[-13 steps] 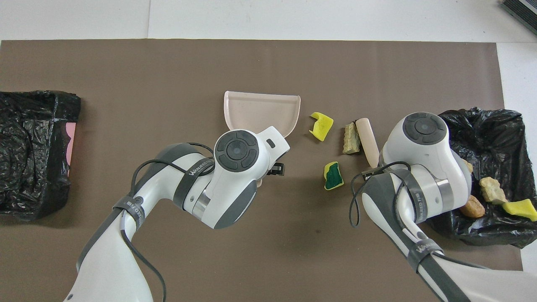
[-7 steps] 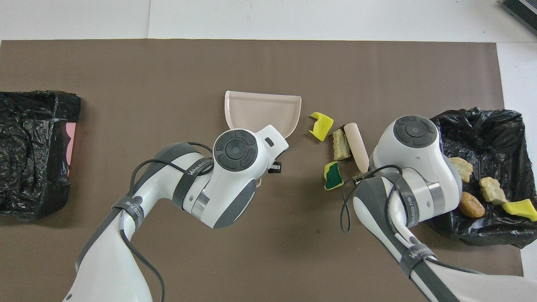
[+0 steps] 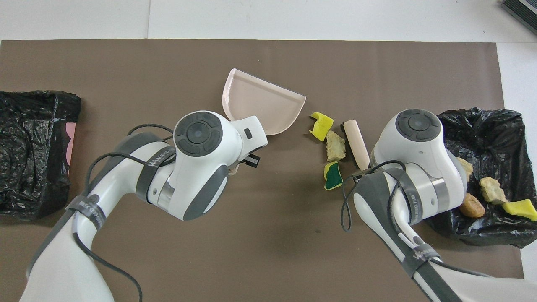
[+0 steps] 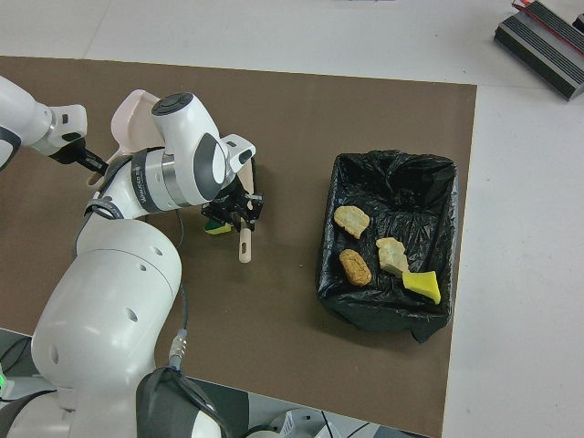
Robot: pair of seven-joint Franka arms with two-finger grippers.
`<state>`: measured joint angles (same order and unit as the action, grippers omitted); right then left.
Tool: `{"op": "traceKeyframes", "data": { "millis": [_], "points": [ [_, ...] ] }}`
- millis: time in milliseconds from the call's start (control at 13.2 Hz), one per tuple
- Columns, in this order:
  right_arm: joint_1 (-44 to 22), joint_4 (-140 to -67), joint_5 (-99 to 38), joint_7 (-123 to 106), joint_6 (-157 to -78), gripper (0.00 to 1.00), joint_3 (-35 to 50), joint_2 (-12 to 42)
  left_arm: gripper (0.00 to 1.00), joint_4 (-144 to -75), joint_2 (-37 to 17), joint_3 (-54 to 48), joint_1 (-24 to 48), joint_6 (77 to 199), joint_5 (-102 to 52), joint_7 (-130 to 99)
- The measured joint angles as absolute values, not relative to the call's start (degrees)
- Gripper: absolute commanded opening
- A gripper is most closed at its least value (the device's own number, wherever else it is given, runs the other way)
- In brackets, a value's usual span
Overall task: Sweep and dump trash in bin
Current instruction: 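Sweep the sponges into the dustpan while the left gripper holds it close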
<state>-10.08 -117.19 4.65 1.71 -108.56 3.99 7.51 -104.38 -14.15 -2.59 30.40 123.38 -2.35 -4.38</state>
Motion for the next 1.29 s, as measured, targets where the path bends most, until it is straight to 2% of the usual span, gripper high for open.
{"op": "traceKeyframes", "data": {
  "millis": [303, 531, 835, 1290],
  "points": [
    [-8.78, -118.18, 4.51, 2.23, -102.99, 0.0, 3.79, 4.37, 0.0, -104.33, -8.25, -2.3, 22.68, 114.27, -2.25, 17.63],
    [-7.88, -125.47, 4.44, 6.57, -105.05, 0.0, 3.65, 0.71, 0.0, -104.72, -5.08, -2.18, 19.01, 108.18, -2.24, 33.54],
    [-11.13, -132.3, 2.72, 12.99, -111.32, 0.0, 3.97, -2.48, 0.0, -108.24, -4.11, -2.6, 18.88, 107.91, -2.23, 47.77],
    [-19.85, -131.86, 0.28, 22.89, -117.66, 0.0, 4.09, 1.01, 0.0, -118.62, -3.52, -3.51, 23.09, 116.65, -2.23, 47.32]
  ]
}}
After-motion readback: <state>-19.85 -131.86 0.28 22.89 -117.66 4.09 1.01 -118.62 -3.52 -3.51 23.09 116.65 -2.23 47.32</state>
